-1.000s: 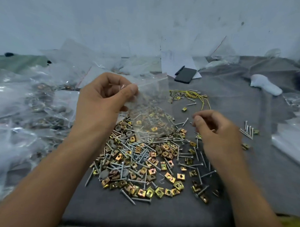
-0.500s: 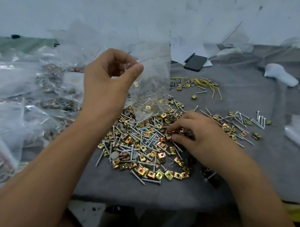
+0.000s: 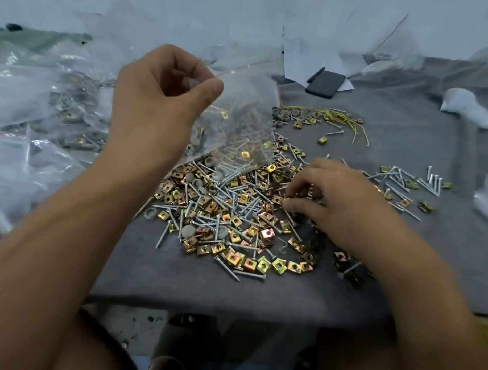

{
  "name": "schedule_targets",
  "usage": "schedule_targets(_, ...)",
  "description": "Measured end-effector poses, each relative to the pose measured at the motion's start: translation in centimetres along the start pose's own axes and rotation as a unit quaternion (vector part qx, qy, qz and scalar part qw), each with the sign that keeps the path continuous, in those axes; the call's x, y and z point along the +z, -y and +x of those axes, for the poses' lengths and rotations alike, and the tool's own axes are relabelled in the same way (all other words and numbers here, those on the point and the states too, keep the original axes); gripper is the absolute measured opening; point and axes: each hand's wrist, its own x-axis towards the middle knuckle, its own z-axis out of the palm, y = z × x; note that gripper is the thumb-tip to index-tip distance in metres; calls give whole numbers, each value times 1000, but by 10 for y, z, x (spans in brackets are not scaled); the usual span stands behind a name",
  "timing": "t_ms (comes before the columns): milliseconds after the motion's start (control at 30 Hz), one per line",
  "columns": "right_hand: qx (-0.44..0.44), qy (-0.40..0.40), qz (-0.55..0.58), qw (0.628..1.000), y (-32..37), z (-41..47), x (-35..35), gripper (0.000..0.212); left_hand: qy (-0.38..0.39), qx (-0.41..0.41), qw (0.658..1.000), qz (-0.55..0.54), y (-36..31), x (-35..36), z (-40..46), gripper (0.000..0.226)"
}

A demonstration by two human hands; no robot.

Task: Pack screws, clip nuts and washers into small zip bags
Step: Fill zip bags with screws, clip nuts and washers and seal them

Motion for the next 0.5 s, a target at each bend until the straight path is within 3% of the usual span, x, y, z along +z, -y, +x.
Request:
schedule_targets(400, 10, 25, 20, 999, 1, -8, -9, 21, 14, -9, 1000, 15, 5, -10, -2, 12)
schedule_targets(500, 17, 0, 81, 997, -6, -10, -4, 24, 18, -7, 1000, 17, 5, -9, -2, 11)
